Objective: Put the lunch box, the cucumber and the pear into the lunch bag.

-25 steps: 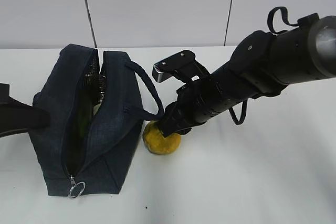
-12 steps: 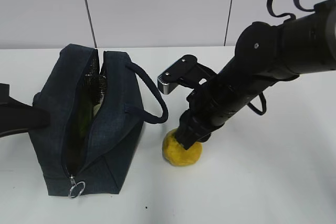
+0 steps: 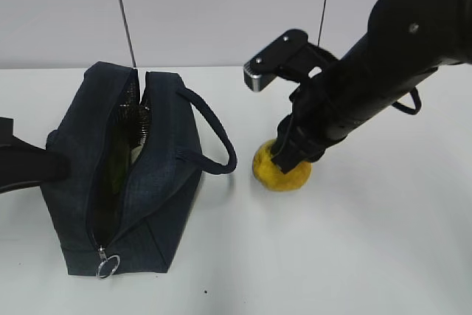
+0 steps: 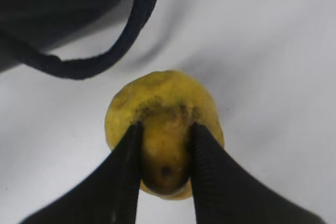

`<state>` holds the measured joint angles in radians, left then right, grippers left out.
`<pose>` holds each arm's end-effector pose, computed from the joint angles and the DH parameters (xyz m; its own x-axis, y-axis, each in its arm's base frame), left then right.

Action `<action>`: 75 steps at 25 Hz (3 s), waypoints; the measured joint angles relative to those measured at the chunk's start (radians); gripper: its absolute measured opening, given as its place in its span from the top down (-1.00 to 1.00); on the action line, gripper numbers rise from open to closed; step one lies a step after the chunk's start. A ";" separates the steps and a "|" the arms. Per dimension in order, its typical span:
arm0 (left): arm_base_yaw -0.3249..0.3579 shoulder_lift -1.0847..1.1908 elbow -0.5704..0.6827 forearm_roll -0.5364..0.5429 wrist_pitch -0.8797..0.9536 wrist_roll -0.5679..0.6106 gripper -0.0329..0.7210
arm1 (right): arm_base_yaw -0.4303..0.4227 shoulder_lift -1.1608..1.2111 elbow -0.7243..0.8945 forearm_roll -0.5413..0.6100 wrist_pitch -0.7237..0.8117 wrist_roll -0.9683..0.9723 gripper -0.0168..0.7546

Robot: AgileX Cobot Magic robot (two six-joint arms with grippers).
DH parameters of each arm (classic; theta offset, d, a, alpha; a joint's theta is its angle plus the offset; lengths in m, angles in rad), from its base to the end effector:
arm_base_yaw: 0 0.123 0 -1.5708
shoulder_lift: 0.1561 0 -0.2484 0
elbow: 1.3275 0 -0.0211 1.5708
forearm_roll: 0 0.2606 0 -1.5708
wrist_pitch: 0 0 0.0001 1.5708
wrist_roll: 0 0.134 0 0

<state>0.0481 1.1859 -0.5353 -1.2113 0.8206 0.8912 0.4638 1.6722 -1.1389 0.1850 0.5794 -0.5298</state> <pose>0.2381 -0.0805 0.1657 -0.8509 -0.1686 -0.4975 0.2317 0.7295 -0.6435 0.3315 0.1809 0.1563 -0.5281 -0.6711 -0.5203 -0.7366 0.6669 -0.1124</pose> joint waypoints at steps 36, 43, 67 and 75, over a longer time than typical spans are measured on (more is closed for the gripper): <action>0.000 0.000 0.000 -0.001 -0.017 0.000 0.90 | 0.049 0.285 -0.294 1.367 0.027 -1.036 0.28; 0.000 0.000 0.000 -0.002 -0.017 0.000 0.90 | 0.057 0.294 -0.323 1.315 -0.008 -1.036 -0.31; 0.000 0.000 0.000 -0.003 -0.021 0.000 0.89 | 0.055 0.194 -0.334 0.461 0.198 0.083 -0.34; 0.000 0.000 0.000 -0.004 -0.022 0.000 0.89 | 0.055 0.272 -0.369 0.472 0.201 0.090 -0.10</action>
<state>0.0481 1.1859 -0.5353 -1.2150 0.7982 0.8912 0.5186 1.9446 -1.5074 0.6569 0.7800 -0.4393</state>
